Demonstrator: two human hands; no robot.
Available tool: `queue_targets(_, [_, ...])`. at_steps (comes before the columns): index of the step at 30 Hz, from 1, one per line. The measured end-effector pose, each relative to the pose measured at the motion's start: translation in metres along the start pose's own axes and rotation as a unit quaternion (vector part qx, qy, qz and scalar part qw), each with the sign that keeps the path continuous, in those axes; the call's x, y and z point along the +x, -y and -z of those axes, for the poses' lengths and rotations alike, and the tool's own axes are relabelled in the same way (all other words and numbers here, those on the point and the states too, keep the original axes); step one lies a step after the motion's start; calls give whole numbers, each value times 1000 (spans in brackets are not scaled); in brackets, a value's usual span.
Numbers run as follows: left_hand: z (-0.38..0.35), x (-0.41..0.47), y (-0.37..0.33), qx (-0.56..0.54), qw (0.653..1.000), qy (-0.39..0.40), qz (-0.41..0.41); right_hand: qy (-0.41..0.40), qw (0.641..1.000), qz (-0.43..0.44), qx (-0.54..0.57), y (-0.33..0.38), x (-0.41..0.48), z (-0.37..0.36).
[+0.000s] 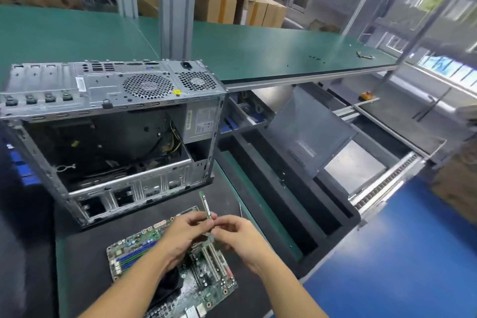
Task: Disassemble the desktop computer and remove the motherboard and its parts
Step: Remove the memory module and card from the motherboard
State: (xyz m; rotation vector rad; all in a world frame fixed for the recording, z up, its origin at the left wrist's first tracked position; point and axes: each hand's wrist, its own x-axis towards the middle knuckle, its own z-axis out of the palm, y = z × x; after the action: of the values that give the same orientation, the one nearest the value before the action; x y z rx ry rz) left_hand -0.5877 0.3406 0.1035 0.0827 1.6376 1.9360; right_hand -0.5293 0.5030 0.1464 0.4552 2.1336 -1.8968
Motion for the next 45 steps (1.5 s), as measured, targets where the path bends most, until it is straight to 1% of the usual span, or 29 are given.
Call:
queue_targets(3, [-16, 20, 1, -17, 1000, -14, 13, -30, 998, 34, -38, -2, 15, 17])
queue_targets(5, [-28, 34, 1, -29, 999, -43, 12, -46, 996, 51, -62, -3, 30, 30])
queue_targets(8, [-48, 56, 1, -38, 995, -94, 8, -42, 990, 68, -115, -5, 55, 52])
queue_targets(11, [-66, 80, 3, -19, 991, -128, 11, -38, 991, 58, -116, -8, 79, 80])
queue_targets(13, [-74, 92, 6, 16, 990, -141, 18, -50, 991, 33, -118, -14, 96, 97])
queue_targets(15, [-80, 102, 12, 85, 984, -153, 26, -73, 986, -4, -151, -20, 112, 110])
queue_targets(18, [-84, 108, 22, 232, 953, -177, 80, -95, 966, -50, -237, -25, 136, 123])
queue_targets(21, [-84, 109, 29, 349, 914, -152, 141, -94, 944, -67, -308, -27, 157, 125])
queue_targets(25, [-86, 112, 30, 452, 869, -144, 141, -95, 909, -59, -402, -29, 183, 119])
queue_targets(28, [-88, 114, 30, 494, 849, -112, 147, -114, 879, -18, -463, -29, 200, 113])
queue_targets(33, [-86, 110, 30, 528, 831, -49, 167, -145, 837, 38, -526, -37, 220, 105])
queue_targets(35, [-83, 111, 30, 528, 831, -51, 169, -141, 823, 47, -549, -44, 224, 101])
queue_targets(41, [-75, 122, 27, 530, 828, -78, 166, -125, 799, 76, -583, -58, 225, 104])
queue_targets(43, [-70, 126, 25, 520, 833, -93, 164, -119, 808, 71, -573, -61, 222, 106])
queue_targets(45, [-66, 128, 24, 516, 835, -102, 163, -118, 827, 68, -546, -61, 219, 107])
